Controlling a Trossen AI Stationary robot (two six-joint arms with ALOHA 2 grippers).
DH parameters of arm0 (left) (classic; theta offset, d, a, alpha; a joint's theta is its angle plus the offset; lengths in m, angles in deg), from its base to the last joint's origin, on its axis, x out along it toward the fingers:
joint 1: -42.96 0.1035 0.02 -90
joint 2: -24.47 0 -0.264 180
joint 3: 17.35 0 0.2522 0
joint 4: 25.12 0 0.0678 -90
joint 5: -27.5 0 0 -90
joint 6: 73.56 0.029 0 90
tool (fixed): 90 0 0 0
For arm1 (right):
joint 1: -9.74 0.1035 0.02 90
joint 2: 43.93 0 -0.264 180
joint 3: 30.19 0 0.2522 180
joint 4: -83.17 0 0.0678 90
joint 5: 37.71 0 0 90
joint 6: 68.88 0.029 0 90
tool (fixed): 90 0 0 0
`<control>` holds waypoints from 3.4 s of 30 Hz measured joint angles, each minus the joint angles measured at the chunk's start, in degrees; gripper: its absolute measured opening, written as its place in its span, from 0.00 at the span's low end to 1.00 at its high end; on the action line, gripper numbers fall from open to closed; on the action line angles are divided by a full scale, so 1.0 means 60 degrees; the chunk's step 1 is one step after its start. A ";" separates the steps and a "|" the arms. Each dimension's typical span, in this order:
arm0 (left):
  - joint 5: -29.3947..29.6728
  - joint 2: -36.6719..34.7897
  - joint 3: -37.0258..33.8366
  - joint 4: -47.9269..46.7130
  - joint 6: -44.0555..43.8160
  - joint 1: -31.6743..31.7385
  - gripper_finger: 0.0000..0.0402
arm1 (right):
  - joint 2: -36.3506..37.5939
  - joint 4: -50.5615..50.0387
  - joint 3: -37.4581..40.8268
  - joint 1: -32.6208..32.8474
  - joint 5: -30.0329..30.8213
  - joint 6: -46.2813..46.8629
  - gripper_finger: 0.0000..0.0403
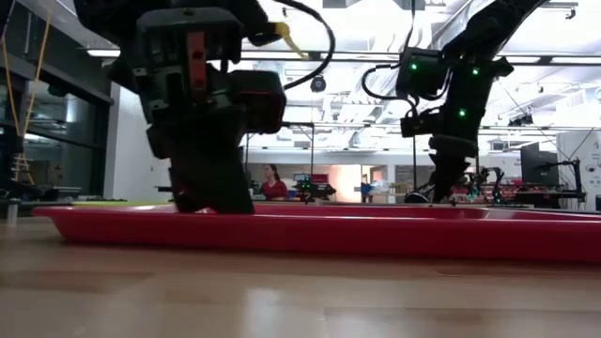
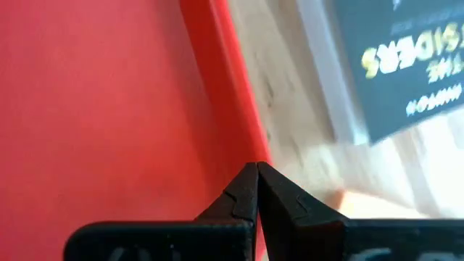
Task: Pick and place plate/cup/fork/spoon on tray
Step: Adjust the red serving tray, then put the green plate on the red serving tray
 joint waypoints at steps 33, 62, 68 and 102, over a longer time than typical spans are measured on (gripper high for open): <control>0.2145 -0.4902 -0.0811 -1.0366 0.4612 0.4312 0.00 | 0.4308 -0.1880 0.2201 0.5596 -0.2203 1.0539 0.00; 0.0175 -0.2555 -0.1124 -0.7918 0.3576 0.2387 0.00 | 0.1803 -0.0657 0.2204 0.5573 -0.0841 1.0464 0.00; 0.0038 -0.2564 -0.1129 -0.7746 0.2883 0.1857 0.00 | 0.1803 -0.0659 0.2204 0.5233 -0.0806 1.0039 0.00; 0.3628 -0.6555 -0.1570 -1.0752 0.5684 0.3751 0.42 | 0.3906 -0.3095 0.1560 0.5173 0.0543 1.1024 0.00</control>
